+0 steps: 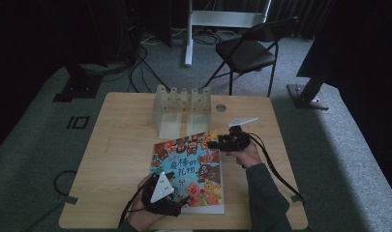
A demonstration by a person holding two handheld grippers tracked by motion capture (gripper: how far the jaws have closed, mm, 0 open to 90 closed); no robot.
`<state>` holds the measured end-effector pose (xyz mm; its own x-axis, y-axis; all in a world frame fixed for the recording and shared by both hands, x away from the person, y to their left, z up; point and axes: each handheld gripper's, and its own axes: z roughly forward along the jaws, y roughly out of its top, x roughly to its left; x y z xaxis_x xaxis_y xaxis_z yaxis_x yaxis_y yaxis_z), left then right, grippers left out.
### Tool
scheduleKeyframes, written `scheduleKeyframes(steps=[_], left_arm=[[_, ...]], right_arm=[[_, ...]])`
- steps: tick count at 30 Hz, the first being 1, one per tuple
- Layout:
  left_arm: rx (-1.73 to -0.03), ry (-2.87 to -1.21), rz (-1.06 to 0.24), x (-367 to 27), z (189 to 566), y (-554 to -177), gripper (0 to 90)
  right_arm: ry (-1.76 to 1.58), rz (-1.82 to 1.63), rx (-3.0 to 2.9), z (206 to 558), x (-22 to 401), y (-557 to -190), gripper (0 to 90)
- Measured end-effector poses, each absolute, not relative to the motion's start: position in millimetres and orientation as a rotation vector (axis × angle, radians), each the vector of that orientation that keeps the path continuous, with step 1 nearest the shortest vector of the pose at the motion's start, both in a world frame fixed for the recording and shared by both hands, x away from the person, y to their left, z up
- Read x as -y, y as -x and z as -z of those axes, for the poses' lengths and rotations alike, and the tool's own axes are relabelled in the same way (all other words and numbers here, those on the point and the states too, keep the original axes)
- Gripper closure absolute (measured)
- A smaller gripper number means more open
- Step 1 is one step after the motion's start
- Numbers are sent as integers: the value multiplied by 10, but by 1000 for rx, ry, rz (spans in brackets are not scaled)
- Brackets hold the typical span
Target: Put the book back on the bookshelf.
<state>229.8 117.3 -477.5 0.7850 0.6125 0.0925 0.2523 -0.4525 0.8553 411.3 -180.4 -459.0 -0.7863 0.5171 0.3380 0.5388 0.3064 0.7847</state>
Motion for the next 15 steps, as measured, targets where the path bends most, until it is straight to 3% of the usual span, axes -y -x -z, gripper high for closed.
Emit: scheduleKeyframes(steps=[15], left_arm=[[-803, -1941, -420, -1659, 4791, -2566, 135]], right_arm=[[1018, 1570, 2518, 4441, 1727, -4089, 578]])
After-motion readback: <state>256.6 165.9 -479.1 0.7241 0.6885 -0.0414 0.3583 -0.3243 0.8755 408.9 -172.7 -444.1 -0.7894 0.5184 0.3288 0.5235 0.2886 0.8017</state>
